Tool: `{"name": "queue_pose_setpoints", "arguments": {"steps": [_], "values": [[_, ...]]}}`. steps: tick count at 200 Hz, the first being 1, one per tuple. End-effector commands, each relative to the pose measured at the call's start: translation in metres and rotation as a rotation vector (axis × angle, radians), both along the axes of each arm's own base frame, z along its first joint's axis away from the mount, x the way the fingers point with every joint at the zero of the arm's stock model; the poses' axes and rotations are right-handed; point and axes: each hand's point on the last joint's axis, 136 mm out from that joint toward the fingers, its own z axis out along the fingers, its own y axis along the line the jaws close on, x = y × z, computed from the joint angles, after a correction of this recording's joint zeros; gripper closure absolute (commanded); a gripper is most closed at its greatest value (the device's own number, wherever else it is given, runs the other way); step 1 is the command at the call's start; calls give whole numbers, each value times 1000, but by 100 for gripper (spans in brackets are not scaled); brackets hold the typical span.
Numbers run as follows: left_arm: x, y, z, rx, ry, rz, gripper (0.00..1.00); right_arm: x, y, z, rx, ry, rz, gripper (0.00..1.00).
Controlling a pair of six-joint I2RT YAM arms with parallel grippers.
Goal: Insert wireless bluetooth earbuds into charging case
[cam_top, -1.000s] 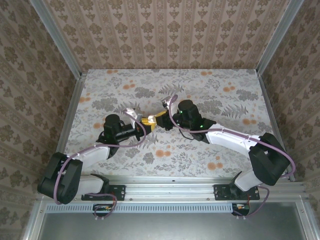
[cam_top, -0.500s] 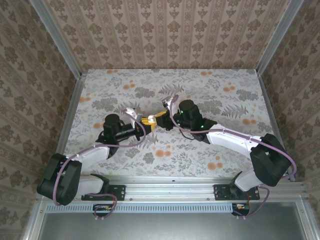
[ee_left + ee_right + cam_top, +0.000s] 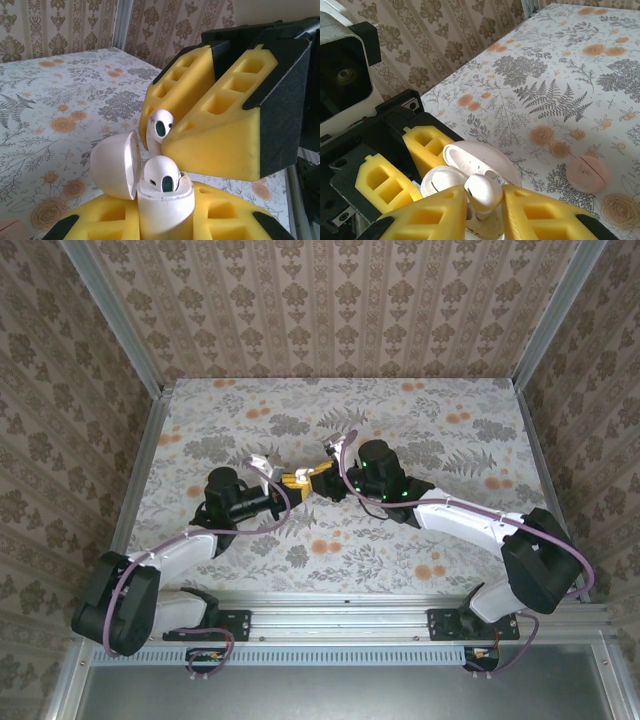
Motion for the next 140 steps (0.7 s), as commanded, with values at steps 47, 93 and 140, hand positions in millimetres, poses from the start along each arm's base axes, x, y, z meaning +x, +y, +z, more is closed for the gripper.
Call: {"name": "queue_pose_setpoints", "arguments": {"steps": [47, 93, 140], "values": [[2, -3, 38, -50, -112, -5, 91, -18, 3, 11, 8, -9, 64, 69], [2, -3, 38, -49, -113, -5, 90, -19, 0, 25, 29, -32, 51, 65], [1, -2, 39, -50, -118, -5, 90, -23, -5, 45, 63, -62, 44, 62]]}}
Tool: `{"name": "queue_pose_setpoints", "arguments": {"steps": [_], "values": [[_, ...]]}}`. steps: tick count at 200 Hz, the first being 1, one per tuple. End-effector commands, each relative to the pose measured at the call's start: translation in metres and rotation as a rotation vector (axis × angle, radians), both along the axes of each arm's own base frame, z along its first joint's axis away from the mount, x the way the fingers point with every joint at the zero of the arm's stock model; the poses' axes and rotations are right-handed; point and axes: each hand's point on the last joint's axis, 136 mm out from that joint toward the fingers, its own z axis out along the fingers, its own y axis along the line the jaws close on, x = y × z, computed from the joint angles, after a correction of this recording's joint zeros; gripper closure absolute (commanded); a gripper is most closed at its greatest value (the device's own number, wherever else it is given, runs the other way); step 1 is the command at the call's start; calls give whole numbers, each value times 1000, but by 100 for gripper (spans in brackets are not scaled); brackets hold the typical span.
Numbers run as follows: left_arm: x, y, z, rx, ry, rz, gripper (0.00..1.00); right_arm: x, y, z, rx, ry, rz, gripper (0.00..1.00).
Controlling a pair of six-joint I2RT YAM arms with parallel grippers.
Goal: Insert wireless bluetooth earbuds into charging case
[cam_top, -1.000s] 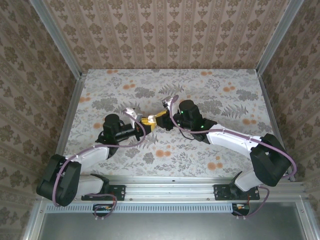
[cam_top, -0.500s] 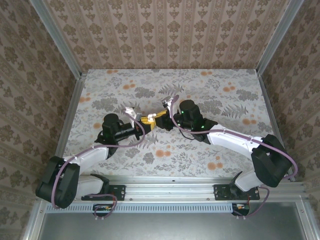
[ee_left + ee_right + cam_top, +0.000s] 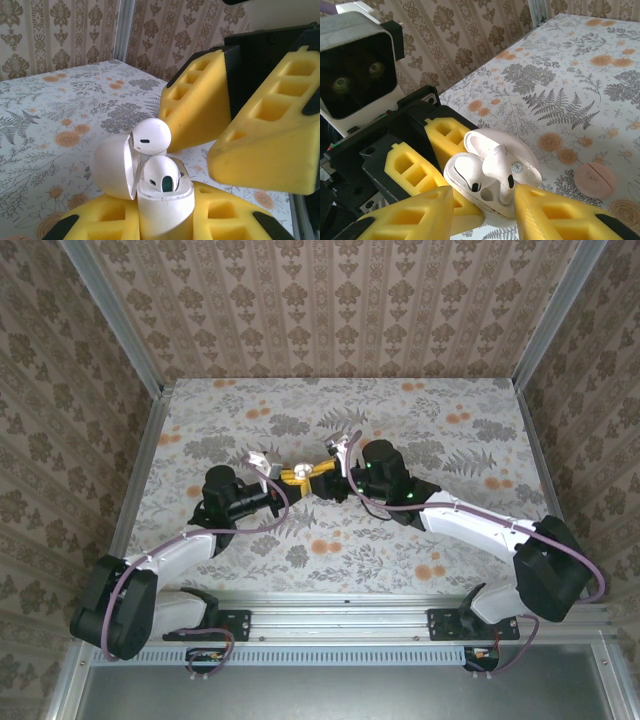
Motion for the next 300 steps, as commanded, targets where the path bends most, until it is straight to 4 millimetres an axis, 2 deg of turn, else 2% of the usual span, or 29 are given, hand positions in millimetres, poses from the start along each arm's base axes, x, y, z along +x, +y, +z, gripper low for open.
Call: {"name": "queue_pose_setpoints", "arguments": {"steps": [1, 68, 127, 148, 180, 186, 231, 300], "values": [[0, -2, 25, -32, -79, -8, 90, -11, -3, 23, 36, -36, 26, 62], [-2, -2, 29, -37, -104, -13, 91, -9, -6, 30, 46, -35, -3, 61], [-3, 1, 29, -40, -157, -4, 91, -14, -13, 53, 102, -11, -19, 61], [-4, 1, 30, -35, -178, -2, 90, -14, -16, 57, 105, 40, -39, 61], [-5, 3, 30, -25, -198, 12, 90, -12, -25, 49, 83, 191, -101, 62], [-12, -3, 30, -27, -199, -15, 90, -12, -26, 48, 76, 216, -110, 62], [-14, -4, 31, -24, -206, -15, 90, -20, -24, 52, 51, 311, -90, 62], [-13, -4, 33, -23, -214, -16, 91, -20, -10, 56, 27, 315, -16, 63]]}}
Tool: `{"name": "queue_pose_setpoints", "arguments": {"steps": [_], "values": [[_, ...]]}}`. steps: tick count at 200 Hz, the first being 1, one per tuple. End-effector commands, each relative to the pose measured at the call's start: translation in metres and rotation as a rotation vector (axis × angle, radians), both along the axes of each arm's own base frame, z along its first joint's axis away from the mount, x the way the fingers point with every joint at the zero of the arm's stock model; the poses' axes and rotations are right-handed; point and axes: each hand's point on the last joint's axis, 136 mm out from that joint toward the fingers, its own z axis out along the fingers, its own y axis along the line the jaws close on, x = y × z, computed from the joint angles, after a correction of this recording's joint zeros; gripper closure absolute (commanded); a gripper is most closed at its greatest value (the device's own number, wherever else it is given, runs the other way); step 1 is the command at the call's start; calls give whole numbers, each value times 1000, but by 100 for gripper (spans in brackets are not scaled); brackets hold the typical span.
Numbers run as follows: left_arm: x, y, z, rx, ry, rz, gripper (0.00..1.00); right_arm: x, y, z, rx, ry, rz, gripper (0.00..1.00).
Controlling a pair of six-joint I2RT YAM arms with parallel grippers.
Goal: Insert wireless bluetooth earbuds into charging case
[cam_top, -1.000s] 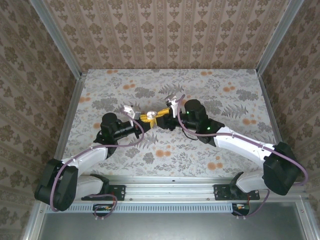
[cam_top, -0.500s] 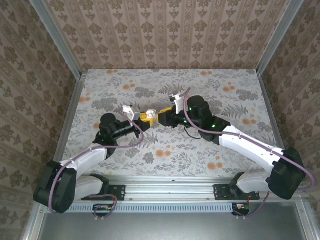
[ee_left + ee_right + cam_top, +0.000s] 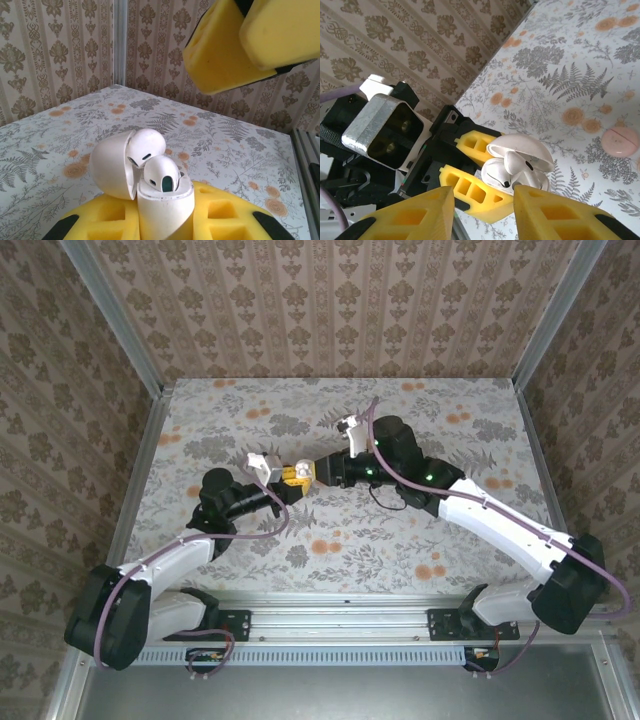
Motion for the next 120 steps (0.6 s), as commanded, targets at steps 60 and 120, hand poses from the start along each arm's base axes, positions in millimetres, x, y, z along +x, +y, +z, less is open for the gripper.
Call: {"name": "queue_pose_setpoints", "arguments": {"steps": [60, 120], "values": [[-5, -1, 8, -8, -46, -11, 91, 8, 9, -16, -86, 68, 30, 65], [-6, -3, 7, 2, -45, -18, 91, 19, 9, -17, -84, 83, -4, 64]]}}
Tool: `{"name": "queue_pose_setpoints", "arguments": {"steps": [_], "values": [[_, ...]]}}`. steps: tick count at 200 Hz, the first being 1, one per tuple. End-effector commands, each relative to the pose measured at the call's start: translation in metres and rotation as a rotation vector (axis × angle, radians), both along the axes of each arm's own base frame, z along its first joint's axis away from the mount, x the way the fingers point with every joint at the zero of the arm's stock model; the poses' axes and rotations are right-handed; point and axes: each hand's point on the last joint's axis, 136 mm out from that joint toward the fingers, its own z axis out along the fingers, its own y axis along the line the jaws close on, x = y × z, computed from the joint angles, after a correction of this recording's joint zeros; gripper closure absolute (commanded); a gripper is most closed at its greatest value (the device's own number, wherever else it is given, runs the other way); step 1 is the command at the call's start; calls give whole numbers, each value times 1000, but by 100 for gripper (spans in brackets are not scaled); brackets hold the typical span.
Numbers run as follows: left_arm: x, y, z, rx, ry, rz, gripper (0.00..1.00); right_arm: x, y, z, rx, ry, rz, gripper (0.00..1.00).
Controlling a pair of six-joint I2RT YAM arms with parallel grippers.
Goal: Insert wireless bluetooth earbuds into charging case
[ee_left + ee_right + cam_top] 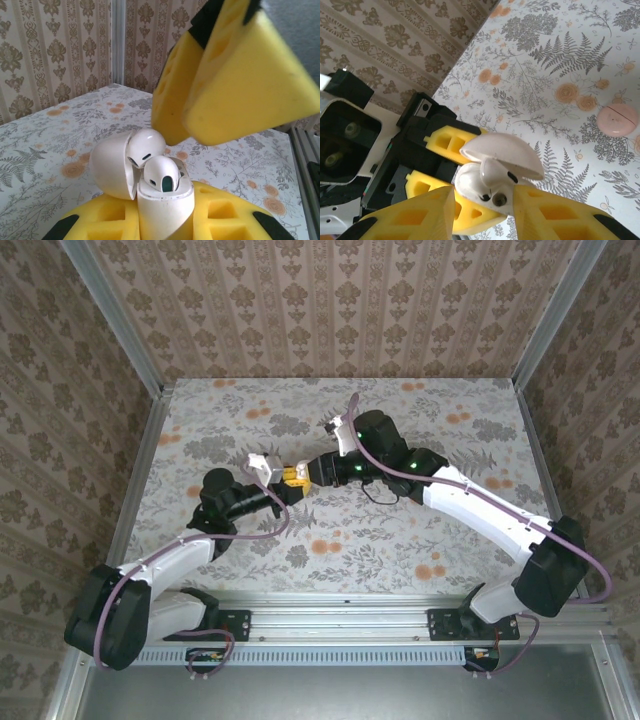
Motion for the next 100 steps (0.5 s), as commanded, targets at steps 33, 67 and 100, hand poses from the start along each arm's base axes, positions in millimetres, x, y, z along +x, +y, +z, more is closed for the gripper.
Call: {"name": "queue_pose_setpoints", "arguments": {"steps": [33, 67, 100], "values": [[-4, -2, 8, -2, -45, -13, 91, 8, 1, 6, 17, 10, -13, 65], [-4, -2, 10, -2, -46, -11, 90, 8, 3, 4, 21, 21, -8, 65], [-4, -2, 10, -1, -46, -12, 90, 8, 5, 2, 25, 32, 1, 67]]}}
